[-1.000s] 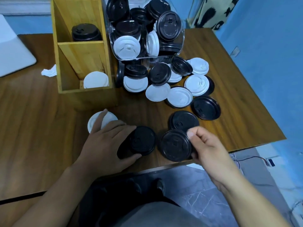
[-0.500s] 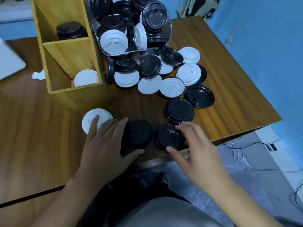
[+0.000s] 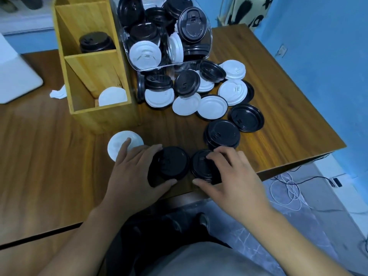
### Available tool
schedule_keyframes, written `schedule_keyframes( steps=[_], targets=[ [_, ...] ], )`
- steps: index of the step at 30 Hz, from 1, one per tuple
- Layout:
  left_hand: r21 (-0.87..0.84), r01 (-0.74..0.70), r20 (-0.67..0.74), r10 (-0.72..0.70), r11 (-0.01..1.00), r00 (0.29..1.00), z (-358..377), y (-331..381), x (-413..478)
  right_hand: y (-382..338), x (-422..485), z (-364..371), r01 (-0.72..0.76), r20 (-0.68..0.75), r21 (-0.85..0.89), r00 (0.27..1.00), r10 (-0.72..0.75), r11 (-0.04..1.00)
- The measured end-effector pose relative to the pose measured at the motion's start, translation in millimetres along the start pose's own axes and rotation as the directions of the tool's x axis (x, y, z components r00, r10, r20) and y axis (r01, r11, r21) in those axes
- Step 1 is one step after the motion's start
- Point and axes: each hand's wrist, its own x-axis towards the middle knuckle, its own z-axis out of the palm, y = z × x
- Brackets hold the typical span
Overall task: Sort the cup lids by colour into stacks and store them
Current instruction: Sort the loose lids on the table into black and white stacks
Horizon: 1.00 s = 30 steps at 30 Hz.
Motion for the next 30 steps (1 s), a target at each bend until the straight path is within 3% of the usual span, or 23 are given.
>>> schedule_keyframes(
  steps=[3, 7, 11, 14, 16, 22, 26, 30],
  targets=[
    [-0.013, -0.001, 0.000, 0.001, 1.000, 1.000, -1, 0, -1, -1, 6, 2, 0.030, 0.009, -0.005, 1.000, -0.030, 1.000],
    [-0.023, 0.004, 0.008, -0.004, 1.000, 1.000, -2, 0, -2, 16, 0, -4, 0.043, 0.082, 0.162, 0.995, -0.057, 0.986],
    [-0.029, 0.009, 0.006, -0.008, 1.000, 1.000, 0, 0, -1, 17, -2, -5, 0.018, 0.052, 0.175, 0.998, -0.027, 0.984],
    [-0.035, 0.010, 0.006, -0.010, 0.999, 1.000, 0, 0, -1, 13, 2, -13, 0.026, 0.014, 0.324, 0.999, -0.032, 0.946],
    [-0.031, 0.009, 0.005, -0.009, 0.999, 1.000, 0, 0, -1, 4, 11, -21, 0.097, 0.008, 0.404, 0.994, -0.110, 0.910],
    [-0.016, 0.011, 0.012, -0.011, 1.000, 1.000, 1, 0, 0, -19, 62, -12, 0.290, 0.292, 0.323, 0.875, -0.386, 0.901],
    [-0.017, 0.026, 0.009, -0.026, 1.000, 1.000, 1, -1, 0, -21, 74, -10, 0.265, 0.402, 0.324, 0.831, -0.386, 0.908],
    [-0.044, 0.025, -0.015, -0.026, 0.999, 1.000, 1, -1, 0, -25, 75, -3, 0.281, 0.400, 0.313, 0.828, -0.394, 0.907]
  ],
)
